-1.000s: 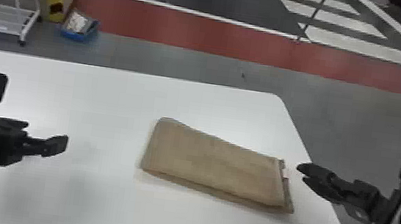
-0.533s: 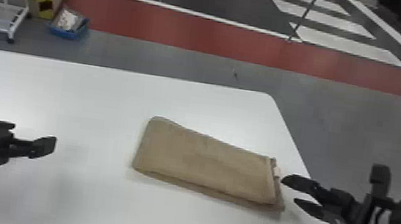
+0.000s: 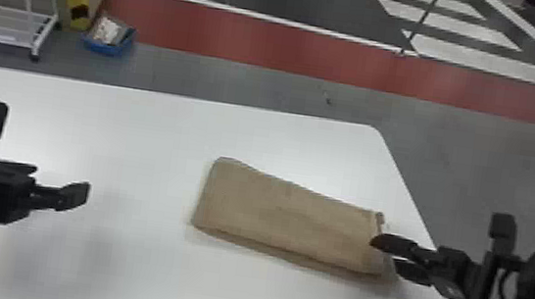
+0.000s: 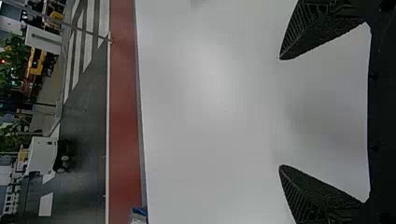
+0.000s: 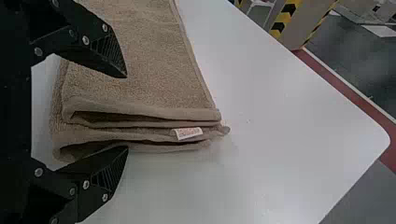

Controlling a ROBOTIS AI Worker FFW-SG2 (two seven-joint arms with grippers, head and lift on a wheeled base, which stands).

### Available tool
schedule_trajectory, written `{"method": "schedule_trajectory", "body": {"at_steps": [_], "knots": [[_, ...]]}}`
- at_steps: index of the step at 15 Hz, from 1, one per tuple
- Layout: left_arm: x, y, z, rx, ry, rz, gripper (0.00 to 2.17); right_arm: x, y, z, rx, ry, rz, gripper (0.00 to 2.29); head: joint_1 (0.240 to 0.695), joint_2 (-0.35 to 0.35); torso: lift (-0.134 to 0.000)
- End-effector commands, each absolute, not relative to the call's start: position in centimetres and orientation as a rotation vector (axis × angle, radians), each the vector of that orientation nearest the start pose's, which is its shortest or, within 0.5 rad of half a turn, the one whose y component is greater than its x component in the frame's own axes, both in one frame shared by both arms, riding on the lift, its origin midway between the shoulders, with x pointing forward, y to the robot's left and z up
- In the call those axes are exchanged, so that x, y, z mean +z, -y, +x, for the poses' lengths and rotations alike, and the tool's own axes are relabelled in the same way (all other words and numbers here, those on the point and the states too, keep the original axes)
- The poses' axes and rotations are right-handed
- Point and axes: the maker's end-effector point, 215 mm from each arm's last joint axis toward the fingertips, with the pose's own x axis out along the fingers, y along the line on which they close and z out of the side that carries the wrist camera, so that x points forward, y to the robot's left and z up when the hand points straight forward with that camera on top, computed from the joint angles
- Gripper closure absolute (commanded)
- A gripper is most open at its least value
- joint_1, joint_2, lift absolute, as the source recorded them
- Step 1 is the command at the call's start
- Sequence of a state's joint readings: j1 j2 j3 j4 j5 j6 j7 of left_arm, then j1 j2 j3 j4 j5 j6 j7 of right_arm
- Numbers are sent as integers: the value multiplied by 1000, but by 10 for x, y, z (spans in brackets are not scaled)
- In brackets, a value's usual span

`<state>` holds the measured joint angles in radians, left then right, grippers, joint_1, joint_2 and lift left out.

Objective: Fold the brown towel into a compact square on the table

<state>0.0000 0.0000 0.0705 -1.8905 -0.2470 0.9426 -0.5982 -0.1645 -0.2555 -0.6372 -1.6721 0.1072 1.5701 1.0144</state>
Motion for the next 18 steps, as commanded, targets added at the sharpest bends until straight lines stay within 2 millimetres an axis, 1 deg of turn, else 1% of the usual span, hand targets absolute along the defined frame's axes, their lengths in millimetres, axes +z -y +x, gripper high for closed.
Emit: {"method": "schedule_trajectory", "body": {"at_steps": [1,3,4,5,6,8,10,11,12,13,14,15,16,18], "knots": [[-437,-199,522,-362,-653,-13,46,-437,417,431,159,-908,766,647,695,-257,-124],[-438,-199,523,-364,-647,-11,46,-434,415,435,170,-901,769,1183,695,-251,-124],[-437,-199,523,-364,-646,-11,46,-433,415,435,169,-899,770,1474,695,-249,-124],[-437,-199,524,-362,-646,-10,46,-430,418,436,168,-892,771,1713,695,-248,-124],[-437,-200,523,-362,-646,-11,46,-428,419,437,169,-883,778,1777,695,-246,-124],[-436,-201,524,-359,-644,-12,46,-421,422,437,183,-857,800,1781,695,-247,-124],[-436,-200,524,-362,-644,-12,46,-412,431,436,185,-813,837,1781,695,-247,-124],[-435,-200,524,-362,-643,-12,46,-404,438,435,194,-799,835,1777,695,-249,-124],[-435,-200,524,-362,-643,-12,46,-406,437,433,200,-812,826,1720,695,-253,-124],[-435,-199,524,-364,-643,-11,46,-411,433,429,204,-831,822,1241,695,-261,-124],[-435,-196,524,-370,-643,-9,46,-413,432,426,208,-835,825,407,695,-264,-124],[-436,-196,523,-370,-644,-9,46,-413,432,425,211,-834,829,63,695,-265,-124],[-436,-195,523,-371,-644,-9,46,-412,437,424,200,-828,828,22,695,-266,-124],[-435,-196,523,-369,-641,-9,46,-400,448,422,199,-807,809,6,695,-270,-124]]}}
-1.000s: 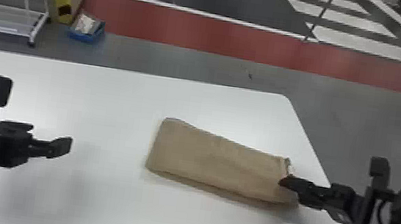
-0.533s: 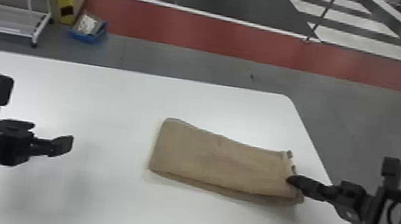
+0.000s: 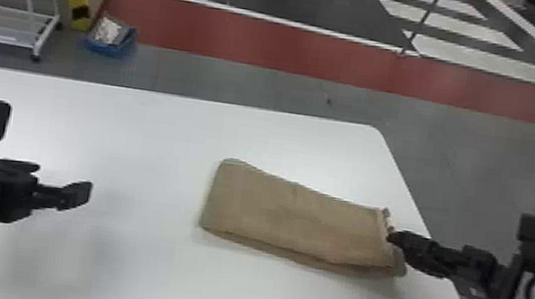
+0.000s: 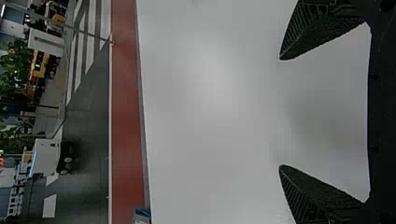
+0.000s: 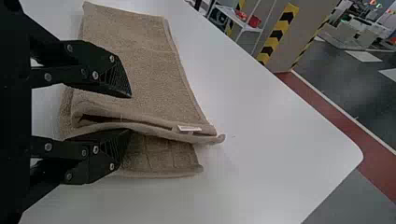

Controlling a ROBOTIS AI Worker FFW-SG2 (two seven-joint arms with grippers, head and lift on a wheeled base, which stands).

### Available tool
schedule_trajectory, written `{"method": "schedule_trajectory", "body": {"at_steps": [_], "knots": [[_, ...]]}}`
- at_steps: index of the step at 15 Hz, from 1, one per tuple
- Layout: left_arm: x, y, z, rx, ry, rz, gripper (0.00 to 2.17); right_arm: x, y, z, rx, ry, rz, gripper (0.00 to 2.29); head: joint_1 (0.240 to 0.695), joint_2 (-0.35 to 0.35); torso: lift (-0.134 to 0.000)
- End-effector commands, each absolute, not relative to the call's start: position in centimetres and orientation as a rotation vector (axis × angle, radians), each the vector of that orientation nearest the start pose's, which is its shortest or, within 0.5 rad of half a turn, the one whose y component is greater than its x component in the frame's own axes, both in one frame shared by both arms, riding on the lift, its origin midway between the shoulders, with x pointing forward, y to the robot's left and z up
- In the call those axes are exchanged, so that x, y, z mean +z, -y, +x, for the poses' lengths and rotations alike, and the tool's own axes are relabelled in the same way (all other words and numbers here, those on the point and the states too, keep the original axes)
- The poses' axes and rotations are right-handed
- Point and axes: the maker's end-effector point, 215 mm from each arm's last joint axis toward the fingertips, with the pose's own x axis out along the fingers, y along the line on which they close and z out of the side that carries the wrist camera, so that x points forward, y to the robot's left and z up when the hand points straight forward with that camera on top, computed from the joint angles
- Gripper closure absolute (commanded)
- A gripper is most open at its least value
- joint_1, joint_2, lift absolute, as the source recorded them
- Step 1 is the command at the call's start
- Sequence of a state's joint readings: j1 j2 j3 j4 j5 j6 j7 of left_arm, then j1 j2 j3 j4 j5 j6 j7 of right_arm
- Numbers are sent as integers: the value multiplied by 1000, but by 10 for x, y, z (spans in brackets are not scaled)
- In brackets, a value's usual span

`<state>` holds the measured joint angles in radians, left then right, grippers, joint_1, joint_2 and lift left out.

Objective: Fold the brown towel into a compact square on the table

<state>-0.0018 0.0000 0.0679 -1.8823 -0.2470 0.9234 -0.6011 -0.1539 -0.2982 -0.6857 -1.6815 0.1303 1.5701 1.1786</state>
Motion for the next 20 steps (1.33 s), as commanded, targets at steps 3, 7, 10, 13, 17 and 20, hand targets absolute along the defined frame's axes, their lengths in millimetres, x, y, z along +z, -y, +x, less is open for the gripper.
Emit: {"method": "schedule_trajectory", "body": {"at_steps": [3,7,10,13,17,20], "knots": [[-436,-196,522,-369,-643,-9,46,-403,458,414,176,-828,788,49,695,-286,-124],[-436,-193,521,-375,-645,-7,46,-422,462,415,129,-887,789,73,695,-307,-124],[-438,-196,519,-372,-648,-10,46,-437,459,421,107,-935,799,103,695,-312,-124],[-442,-199,515,-368,-655,-14,46,-436,445,429,137,-944,787,238,695,-301,-124],[-441,-203,516,-365,-652,-19,46,-442,429,433,162,-991,741,478,695,-275,-124],[-440,-205,515,-363,-649,-20,46,-439,427,434,175,-988,740,1102,695,-261,-124]]}}
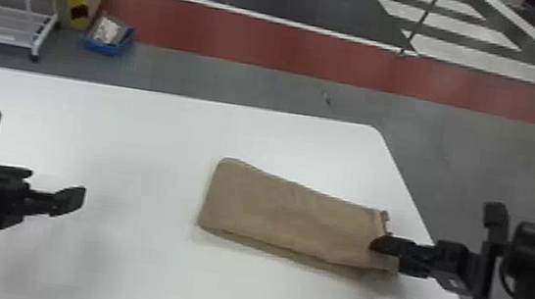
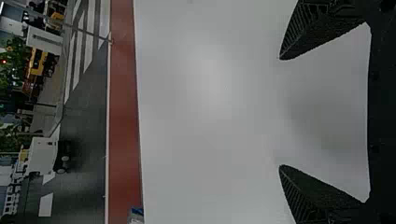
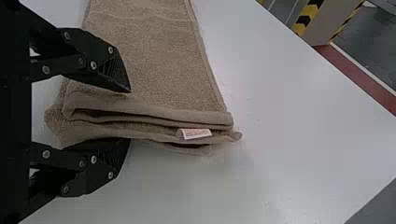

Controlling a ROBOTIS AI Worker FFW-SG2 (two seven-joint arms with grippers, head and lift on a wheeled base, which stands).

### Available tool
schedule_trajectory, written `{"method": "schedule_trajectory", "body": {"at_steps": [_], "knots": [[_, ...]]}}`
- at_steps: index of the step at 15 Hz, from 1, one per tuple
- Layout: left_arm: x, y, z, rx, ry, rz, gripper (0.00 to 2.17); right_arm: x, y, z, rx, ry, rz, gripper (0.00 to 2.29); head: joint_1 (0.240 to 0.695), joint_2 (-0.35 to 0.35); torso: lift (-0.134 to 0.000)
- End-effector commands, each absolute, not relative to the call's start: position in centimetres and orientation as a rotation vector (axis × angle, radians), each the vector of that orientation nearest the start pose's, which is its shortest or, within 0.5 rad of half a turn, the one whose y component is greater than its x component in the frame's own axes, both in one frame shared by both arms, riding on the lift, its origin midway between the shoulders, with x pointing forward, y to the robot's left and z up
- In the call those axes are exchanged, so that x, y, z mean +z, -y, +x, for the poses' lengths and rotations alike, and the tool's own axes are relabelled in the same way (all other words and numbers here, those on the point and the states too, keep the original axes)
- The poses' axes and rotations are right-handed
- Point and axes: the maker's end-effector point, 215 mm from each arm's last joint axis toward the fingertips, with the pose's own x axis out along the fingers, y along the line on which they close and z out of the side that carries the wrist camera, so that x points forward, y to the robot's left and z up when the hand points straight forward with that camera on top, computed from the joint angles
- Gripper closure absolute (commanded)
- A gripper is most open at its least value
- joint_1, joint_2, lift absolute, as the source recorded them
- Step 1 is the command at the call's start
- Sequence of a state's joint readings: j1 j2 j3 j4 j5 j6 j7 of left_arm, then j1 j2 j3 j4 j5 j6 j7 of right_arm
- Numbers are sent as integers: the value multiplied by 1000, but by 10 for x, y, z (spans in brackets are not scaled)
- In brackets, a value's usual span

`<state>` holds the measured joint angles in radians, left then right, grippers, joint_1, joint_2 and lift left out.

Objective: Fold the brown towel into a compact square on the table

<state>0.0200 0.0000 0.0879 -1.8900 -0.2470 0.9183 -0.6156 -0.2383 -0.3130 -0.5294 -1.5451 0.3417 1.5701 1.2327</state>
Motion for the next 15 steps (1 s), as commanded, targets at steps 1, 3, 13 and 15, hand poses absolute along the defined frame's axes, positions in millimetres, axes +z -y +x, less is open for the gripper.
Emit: {"method": "schedule_trajectory", "body": {"at_steps": [1,3,13,15], "knots": [[-441,-207,515,-359,-652,-24,46,-438,428,436,175,-984,739,1308,695,-258,-124],[-440,-207,515,-362,-649,-25,46,-435,428,436,179,-978,743,1636,695,-254,-124],[-434,-208,515,-362,-639,-23,46,-325,449,454,311,-647,795,1808,695,-274,-124],[-434,-209,515,-361,-639,-24,46,-300,429,461,392,-593,785,1808,695,-276,-124]]}}
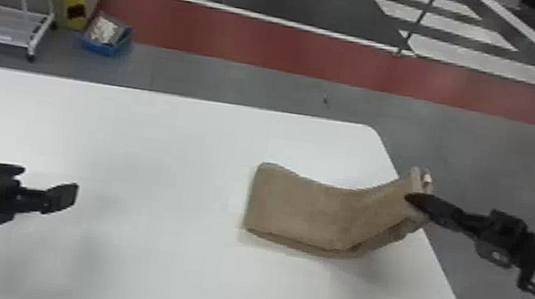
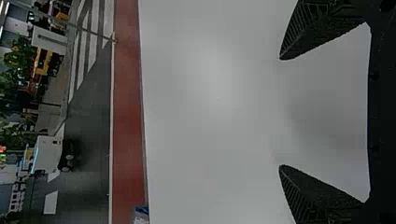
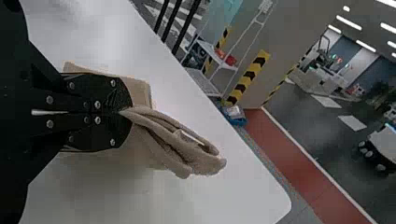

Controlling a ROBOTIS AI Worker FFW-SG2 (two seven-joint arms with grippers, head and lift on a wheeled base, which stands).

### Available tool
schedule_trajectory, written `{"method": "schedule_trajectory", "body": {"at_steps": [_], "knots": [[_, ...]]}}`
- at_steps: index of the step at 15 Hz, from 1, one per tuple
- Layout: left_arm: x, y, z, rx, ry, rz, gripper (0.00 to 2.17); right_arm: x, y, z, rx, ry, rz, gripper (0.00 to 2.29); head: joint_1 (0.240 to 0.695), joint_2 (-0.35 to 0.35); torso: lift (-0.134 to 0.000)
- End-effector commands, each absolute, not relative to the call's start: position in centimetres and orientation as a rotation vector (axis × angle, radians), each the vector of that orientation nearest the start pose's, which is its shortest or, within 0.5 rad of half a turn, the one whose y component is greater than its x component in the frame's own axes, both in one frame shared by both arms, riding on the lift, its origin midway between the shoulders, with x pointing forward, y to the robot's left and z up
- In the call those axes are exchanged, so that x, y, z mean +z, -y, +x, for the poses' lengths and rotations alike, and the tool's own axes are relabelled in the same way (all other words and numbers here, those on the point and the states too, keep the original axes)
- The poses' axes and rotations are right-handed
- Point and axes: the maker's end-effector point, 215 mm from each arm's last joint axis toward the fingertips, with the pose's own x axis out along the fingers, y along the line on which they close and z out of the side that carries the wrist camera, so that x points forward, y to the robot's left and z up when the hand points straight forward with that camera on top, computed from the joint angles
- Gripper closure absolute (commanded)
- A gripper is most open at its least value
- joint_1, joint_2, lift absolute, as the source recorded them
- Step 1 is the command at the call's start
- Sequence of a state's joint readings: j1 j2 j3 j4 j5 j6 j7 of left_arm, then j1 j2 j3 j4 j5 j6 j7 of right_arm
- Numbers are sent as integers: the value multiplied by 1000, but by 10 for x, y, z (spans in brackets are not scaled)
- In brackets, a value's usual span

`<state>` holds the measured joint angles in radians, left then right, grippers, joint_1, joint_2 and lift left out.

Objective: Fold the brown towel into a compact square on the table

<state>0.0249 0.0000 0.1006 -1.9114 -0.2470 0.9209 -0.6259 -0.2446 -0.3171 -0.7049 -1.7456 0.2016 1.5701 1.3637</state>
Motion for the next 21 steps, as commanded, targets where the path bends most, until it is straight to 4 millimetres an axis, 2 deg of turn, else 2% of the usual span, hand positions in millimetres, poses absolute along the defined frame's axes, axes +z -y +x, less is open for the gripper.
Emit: {"method": "schedule_trajectory", "body": {"at_steps": [1,2,4,7,10,13,14,15,16,18,21], "knots": [[-433,-208,514,-362,-637,-22,46,-293,413,468,432,-579,784,1808,695,-265,-124],[-435,-209,513,-361,-640,-23,49,-290,399,474,459,-575,786,1808,695,-254,-124],[-434,-210,512,-358,-639,-24,66,-297,362,485,516,-622,760,1808,695,-225,-124],[-435,-210,511,-359,-640,-24,66,-325,305,493,558,-736,696,1808,695,-157,-124],[-436,-212,511,-356,-642,-26,66,-349,274,495,568,-825,638,1808,695,-108,-124],[-435,-216,511,-350,-641,-29,66,-365,259,500,550,-878,599,1781,695,-65,-124],[-435,-217,511,-349,-639,-28,66,-368,256,500,544,-887,593,1504,695,-59,-124],[-435,-218,511,-346,-639,-29,66,-370,253,501,538,-891,590,556,695,-53,-124],[-435,-218,511,-347,-640,-32,66,-372,252,501,534,-895,584,-2,695,-48,-124],[-436,-219,511,-345,-640,-31,66,-371,253,500,537,-885,607,6,695,-38,-124],[-435,-219,511,-345,-640,-31,66,-359,256,499,565,-841,652,49,695,-37,-124]]}}
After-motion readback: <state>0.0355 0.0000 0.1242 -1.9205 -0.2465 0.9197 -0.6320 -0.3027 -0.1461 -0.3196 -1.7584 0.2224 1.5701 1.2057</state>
